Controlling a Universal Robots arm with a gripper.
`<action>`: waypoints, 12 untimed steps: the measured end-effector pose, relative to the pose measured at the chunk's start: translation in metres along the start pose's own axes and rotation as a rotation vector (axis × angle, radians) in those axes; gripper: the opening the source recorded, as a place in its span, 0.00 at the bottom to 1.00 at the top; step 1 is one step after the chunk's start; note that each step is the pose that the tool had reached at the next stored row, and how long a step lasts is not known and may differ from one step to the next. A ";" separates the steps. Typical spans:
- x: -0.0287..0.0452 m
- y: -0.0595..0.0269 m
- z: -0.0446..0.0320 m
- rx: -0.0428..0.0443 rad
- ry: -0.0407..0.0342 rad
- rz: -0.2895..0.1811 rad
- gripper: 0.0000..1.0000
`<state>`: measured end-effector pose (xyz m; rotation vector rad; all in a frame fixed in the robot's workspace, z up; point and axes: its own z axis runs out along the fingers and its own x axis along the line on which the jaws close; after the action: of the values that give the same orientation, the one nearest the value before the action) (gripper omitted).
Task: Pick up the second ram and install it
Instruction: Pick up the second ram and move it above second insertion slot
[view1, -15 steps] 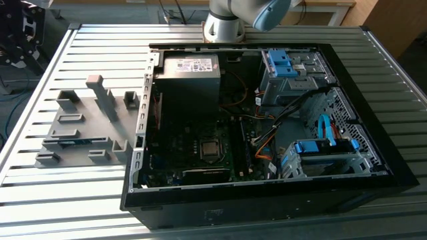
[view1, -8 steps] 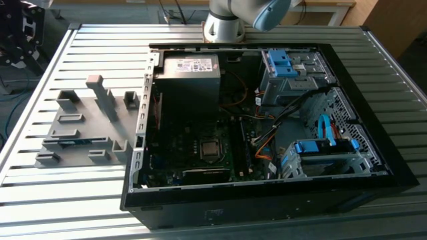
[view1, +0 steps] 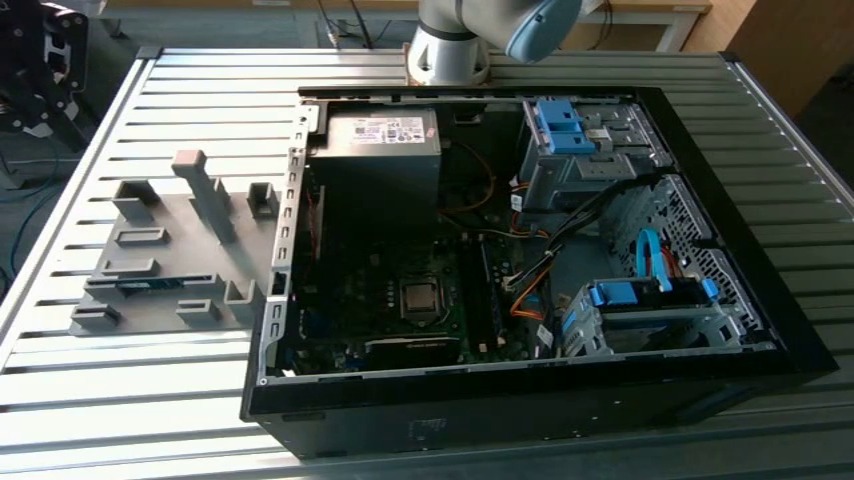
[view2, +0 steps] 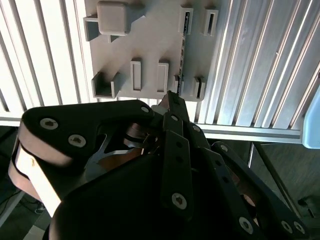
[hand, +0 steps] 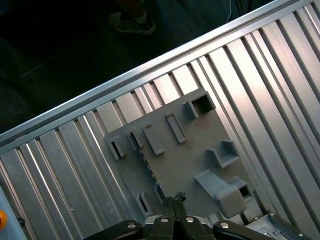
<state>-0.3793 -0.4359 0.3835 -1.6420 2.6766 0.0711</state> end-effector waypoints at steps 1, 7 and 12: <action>0.0000 0.0000 0.0001 -0.0003 0.0005 -0.012 0.11; 0.0030 0.0003 0.0011 -0.0015 0.0023 -0.060 0.11; 0.0071 -0.0016 0.0017 -0.0017 0.0026 -0.074 0.11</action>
<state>-0.3811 -0.4429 0.3815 -1.7405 2.6154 0.0712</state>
